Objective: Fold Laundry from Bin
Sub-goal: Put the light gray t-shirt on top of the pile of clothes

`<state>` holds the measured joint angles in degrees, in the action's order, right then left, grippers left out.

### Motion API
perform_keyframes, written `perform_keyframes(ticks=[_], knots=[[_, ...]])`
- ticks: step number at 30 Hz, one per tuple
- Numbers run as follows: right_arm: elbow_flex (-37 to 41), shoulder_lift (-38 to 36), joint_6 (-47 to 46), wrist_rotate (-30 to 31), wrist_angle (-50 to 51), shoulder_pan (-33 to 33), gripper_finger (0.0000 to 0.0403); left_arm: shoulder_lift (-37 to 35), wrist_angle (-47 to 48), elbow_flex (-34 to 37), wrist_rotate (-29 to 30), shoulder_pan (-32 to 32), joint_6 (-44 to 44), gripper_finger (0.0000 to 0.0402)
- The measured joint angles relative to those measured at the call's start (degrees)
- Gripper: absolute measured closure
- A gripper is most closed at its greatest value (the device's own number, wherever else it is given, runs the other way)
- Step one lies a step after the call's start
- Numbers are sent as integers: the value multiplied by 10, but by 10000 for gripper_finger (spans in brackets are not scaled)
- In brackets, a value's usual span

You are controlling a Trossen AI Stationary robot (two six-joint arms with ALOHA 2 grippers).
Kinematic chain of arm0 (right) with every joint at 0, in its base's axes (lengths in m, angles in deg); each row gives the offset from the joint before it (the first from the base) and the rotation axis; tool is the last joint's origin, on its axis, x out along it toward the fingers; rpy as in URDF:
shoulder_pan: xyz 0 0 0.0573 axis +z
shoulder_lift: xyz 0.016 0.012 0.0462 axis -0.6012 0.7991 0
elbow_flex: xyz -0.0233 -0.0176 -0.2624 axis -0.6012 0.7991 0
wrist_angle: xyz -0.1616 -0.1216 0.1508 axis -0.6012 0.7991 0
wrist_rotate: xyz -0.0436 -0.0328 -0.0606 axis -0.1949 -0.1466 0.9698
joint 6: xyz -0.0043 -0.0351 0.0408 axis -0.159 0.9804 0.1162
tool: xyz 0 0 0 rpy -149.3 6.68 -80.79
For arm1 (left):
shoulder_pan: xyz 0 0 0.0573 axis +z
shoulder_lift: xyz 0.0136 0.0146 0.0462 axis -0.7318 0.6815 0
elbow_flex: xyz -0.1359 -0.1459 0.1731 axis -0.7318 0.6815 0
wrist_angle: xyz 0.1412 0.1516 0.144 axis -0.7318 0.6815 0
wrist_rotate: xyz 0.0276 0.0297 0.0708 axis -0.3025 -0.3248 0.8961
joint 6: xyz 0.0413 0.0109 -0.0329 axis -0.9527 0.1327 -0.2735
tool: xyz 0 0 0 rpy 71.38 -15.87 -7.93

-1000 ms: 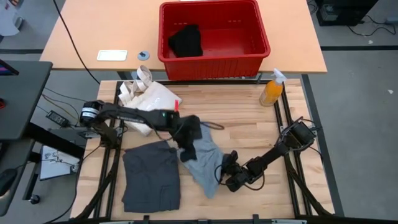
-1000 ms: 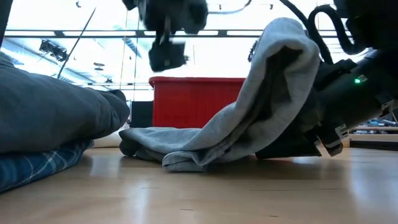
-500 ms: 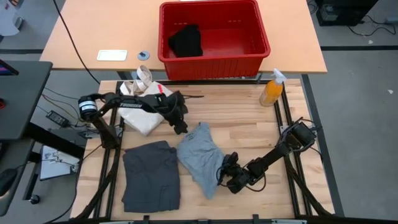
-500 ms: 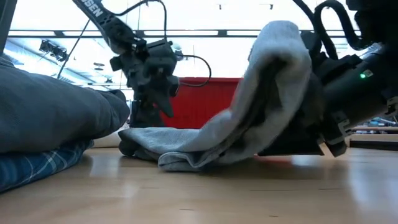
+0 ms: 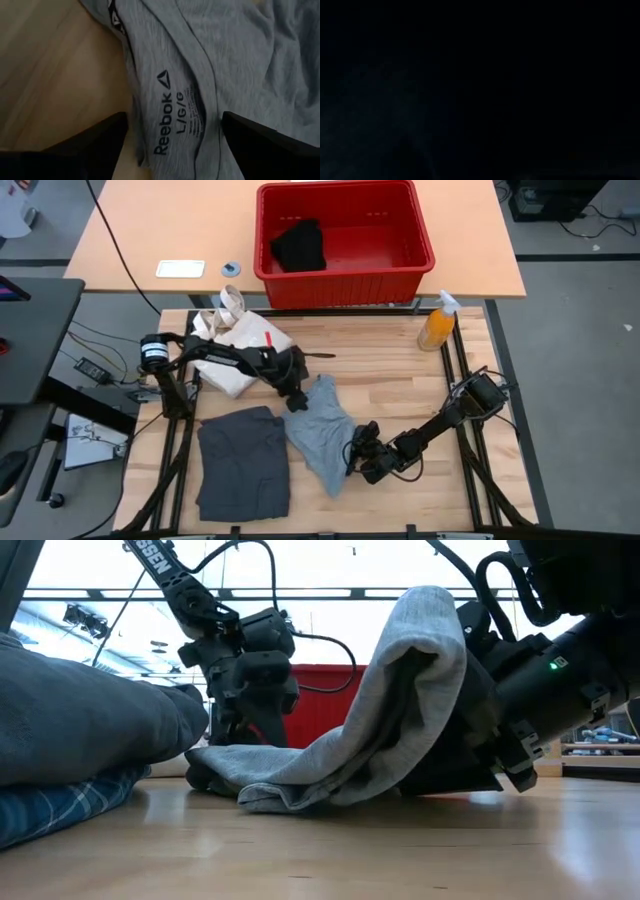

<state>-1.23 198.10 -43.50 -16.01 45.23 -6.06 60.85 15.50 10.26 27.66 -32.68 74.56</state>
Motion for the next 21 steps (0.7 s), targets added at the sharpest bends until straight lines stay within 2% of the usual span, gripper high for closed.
perform_keyframes(ticks=[2, 5, 10, 15, 16, 21], knots=[[0, 0, 0, -1, -1, 0, 197, 2, -7, 0, 1, -2, 0, 71], [0, 0, 1, 0, -1, -1, 197, 4, -27, 1, 1, -5, 0, 109], [0, 0, 4, 2, -5, -9, 197, 9, -72, 3, -17, -22, 21, 225], [0, 1, 4, 7, -9, -11, 197, 7, -77, 3, -72, -32, 28, 364], [0, 1, 4, 7, -12, -11, 197, 5, -75, 3, -81, -30, 36, 380], [0, -1, 35, 6, -52, -11, 197, -36, -74, 3, -94, -30, 47, 392]])
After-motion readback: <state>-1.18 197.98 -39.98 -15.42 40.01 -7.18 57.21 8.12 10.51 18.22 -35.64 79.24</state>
